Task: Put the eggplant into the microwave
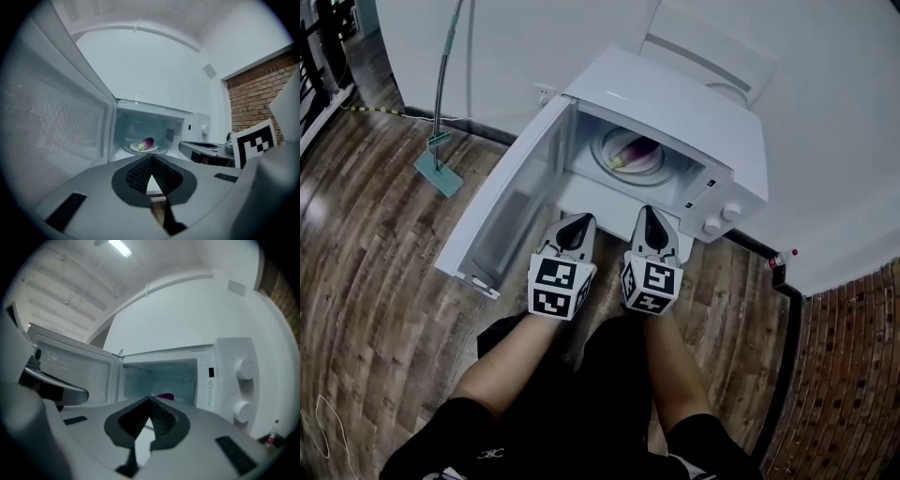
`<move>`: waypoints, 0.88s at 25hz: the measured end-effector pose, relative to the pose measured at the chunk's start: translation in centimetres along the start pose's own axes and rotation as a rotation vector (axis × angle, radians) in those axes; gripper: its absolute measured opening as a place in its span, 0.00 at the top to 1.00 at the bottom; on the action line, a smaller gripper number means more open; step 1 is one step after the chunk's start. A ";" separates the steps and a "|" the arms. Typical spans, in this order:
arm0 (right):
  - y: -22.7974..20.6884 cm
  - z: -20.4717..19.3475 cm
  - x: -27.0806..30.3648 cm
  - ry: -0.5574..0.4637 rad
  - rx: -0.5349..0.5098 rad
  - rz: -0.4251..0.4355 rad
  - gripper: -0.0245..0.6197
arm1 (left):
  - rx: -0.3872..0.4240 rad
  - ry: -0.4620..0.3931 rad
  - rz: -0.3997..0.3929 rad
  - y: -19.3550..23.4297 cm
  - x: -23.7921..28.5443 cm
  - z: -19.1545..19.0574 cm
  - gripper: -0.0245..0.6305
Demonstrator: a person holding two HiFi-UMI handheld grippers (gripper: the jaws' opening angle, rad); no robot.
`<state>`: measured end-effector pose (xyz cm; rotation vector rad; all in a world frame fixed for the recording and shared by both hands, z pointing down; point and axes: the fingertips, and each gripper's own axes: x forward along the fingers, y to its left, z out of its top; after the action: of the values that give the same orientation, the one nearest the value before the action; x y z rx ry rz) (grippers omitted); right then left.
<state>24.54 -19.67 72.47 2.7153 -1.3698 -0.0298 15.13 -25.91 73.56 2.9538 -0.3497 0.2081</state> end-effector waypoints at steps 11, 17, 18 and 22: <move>-2.9 6.7 -0.3 0.002 0.002 0.035 0.94 | -0.021 0.011 -0.065 -4.2 3.2 6.5 0.96; -5.0 18.2 -2.0 0.068 0.073 0.014 0.94 | 0.026 0.045 -0.099 -8.1 1.9 19.0 0.96; -5.5 20.8 -2.4 0.069 0.084 0.006 0.94 | 0.031 0.048 -0.103 -8.6 1.5 21.6 0.96; -7.2 31.3 -4.2 0.064 0.124 -0.014 0.94 | 0.049 0.057 -0.110 -10.5 0.0 31.6 0.96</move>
<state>25.81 -14.54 40.49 2.7989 -1.3796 0.1451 21.37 -21.32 41.19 2.9975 -0.1759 0.2895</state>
